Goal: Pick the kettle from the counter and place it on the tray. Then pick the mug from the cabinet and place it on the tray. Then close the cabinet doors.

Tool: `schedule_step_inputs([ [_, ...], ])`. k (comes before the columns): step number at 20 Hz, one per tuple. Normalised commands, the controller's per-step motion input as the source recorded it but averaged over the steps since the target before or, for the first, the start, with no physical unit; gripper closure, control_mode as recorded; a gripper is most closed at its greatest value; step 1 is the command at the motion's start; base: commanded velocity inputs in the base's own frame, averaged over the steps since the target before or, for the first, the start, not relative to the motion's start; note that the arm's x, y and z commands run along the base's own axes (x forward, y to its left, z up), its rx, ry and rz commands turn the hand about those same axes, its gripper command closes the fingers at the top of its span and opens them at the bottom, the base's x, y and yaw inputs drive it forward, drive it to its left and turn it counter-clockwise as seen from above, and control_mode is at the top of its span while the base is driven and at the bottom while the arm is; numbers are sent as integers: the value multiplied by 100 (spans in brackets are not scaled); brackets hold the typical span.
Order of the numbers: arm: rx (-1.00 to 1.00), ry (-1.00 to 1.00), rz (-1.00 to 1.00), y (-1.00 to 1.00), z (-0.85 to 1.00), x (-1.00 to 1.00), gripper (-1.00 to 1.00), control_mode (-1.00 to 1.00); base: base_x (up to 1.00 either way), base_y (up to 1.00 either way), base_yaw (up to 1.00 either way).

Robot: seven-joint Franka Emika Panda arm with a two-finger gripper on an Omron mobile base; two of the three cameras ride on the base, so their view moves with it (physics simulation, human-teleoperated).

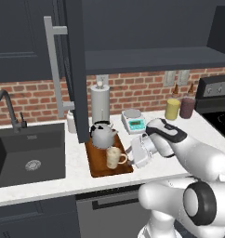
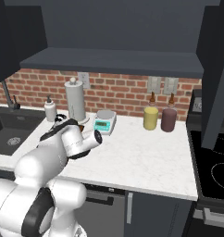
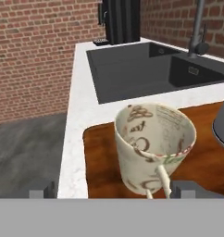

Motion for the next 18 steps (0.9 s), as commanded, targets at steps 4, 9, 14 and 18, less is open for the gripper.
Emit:
schedule_step_inputs([
  [4,0,0,0,-25,27,-24,-100,-100,0,0,0],
  [9,0,0,0,-26,27,-22,-100,-100,0,0,0],
  [14,0,0,0,-24,38,-36,-100,-100,0,0,0],
  [18,0,0,-1,-4,65,-35,-100,-100,0,0,0],
])
